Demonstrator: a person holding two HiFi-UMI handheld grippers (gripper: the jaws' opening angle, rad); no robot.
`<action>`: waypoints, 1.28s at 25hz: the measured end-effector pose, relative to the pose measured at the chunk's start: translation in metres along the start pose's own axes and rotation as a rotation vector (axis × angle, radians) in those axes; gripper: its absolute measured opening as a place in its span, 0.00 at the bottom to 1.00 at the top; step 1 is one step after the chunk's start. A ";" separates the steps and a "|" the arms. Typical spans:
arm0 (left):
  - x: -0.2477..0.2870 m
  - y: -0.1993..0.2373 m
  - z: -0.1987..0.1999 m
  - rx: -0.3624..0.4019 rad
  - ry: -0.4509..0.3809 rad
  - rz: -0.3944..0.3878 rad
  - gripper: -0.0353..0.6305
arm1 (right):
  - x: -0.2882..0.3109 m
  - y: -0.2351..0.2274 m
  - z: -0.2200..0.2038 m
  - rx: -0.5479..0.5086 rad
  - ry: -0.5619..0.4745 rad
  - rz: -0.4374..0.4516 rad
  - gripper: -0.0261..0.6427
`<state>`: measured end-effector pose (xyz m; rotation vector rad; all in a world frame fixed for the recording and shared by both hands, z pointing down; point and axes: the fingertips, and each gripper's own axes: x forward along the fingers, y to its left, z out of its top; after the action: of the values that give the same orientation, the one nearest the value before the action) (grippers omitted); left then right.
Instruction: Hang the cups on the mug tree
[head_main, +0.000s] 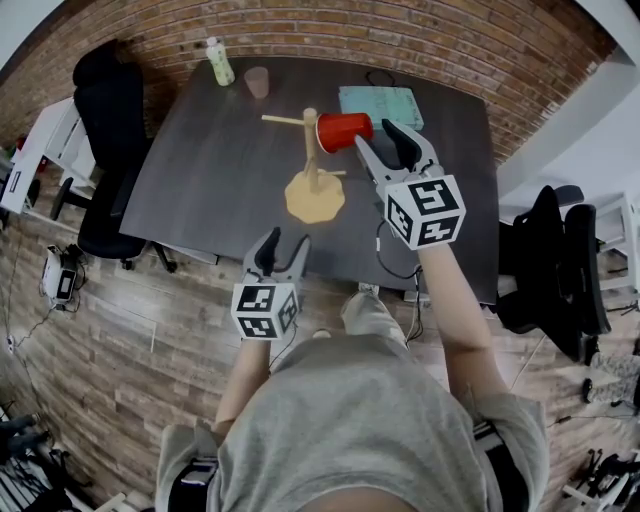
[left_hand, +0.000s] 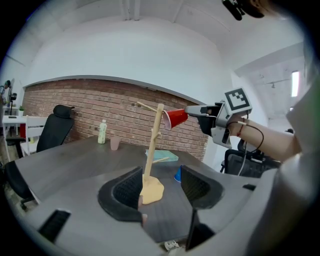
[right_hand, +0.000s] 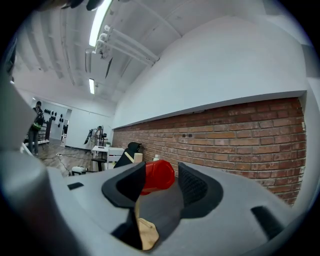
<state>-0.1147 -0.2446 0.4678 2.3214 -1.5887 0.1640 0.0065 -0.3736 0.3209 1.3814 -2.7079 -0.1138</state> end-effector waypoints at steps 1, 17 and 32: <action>0.002 -0.001 -0.001 0.000 0.003 -0.001 0.40 | -0.003 -0.002 -0.005 0.001 0.003 -0.004 0.33; 0.047 -0.014 -0.014 -0.012 0.054 -0.011 0.40 | -0.017 -0.054 -0.109 0.025 0.151 -0.097 0.33; 0.086 -0.009 -0.024 -0.023 0.098 0.007 0.40 | 0.000 -0.094 -0.221 0.022 0.328 -0.132 0.36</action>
<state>-0.0727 -0.3099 0.5119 2.2551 -1.5431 0.2553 0.1086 -0.4332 0.5294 1.4399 -2.3587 0.1237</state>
